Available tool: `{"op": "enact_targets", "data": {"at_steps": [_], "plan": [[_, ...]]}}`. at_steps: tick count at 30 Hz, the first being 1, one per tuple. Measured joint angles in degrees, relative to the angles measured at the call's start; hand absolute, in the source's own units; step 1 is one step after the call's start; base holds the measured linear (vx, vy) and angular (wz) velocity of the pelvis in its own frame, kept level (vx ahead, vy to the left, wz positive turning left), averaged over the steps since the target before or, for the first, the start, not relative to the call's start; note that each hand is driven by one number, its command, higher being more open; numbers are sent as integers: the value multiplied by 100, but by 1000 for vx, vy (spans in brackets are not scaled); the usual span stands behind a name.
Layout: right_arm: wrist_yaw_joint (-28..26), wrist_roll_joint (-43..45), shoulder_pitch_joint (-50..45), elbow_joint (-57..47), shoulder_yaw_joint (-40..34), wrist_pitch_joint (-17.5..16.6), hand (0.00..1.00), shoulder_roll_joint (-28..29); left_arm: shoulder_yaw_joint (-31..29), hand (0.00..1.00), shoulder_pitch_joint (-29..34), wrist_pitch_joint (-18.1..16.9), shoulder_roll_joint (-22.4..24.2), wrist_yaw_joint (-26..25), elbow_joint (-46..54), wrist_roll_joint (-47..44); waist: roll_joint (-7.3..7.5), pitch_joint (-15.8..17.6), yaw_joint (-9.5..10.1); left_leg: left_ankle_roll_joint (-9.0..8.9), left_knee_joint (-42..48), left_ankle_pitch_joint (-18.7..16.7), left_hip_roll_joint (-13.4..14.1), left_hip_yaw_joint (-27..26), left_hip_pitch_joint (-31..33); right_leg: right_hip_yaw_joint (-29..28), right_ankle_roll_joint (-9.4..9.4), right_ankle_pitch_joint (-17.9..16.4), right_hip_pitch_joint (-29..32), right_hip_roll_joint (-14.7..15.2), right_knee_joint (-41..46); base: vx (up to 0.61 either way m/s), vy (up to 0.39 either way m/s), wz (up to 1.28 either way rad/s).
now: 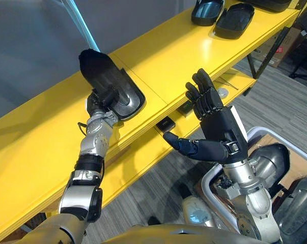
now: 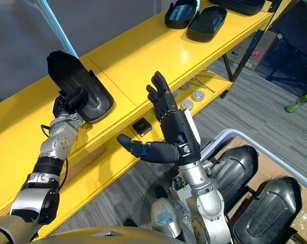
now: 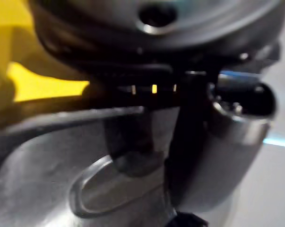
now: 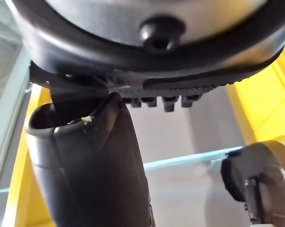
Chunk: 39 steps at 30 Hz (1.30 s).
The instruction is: Walk over and take three plastic housings, then place them on the shelf
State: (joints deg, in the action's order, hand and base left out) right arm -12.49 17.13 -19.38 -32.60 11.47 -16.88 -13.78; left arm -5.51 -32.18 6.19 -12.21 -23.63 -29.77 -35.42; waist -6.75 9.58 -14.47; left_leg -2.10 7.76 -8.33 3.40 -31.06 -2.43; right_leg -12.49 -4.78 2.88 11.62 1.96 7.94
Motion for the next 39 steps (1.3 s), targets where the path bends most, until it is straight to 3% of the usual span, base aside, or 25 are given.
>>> {"op": "enact_targets", "data": {"at_steps": [13, 24, 29, 34, 39], "plan": [[171, -1, -8, -1, 115, 0, 100, 2, 15, 100, -331, 31, -8, -219, -236, 33, 90, 158, -12, 15, 0, 8, 4, 15, 10, 83, -29, 35, -86, 34, -102, -3, -1, 2], [108, -6, -95, -7, 247, 0, 100, 17, 41, 100, -532, 52, -222, -276, -369, 462, 172, 229, -154, 45, -1, 28, 12, 39, 3, 151, -39, 177, -191, 62, -295, 2, 0, 0], [102, -7, -127, -21, 250, 0, 100, 29, 135, 100, -558, 350, -268, -54, -325, 824, 167, 225, -143, 53, -2, 39, 11, 168, -49, 256, -25, 196, -289, 84, -338, 37, 9, 11], [117, -10, -181, -28, 253, 44, 100, 30, 243, 100, -549, 902, -496, 194, -285, 1158, 145, 210, -144, 56, -98, 68, -7, 245, -209, 313, -24, 195, -492, 91, -445, 14, 5, 6], [191, -73, -246, -36, 261, 152, 100, 62, 245, 100, -538, 1324, -642, 533, -294, 1385, 28, 121, -153, 58, -159, 95, -15, 338, -265, 412, -23, 197, -597, 104, -523, 3, -4, 8]]}}
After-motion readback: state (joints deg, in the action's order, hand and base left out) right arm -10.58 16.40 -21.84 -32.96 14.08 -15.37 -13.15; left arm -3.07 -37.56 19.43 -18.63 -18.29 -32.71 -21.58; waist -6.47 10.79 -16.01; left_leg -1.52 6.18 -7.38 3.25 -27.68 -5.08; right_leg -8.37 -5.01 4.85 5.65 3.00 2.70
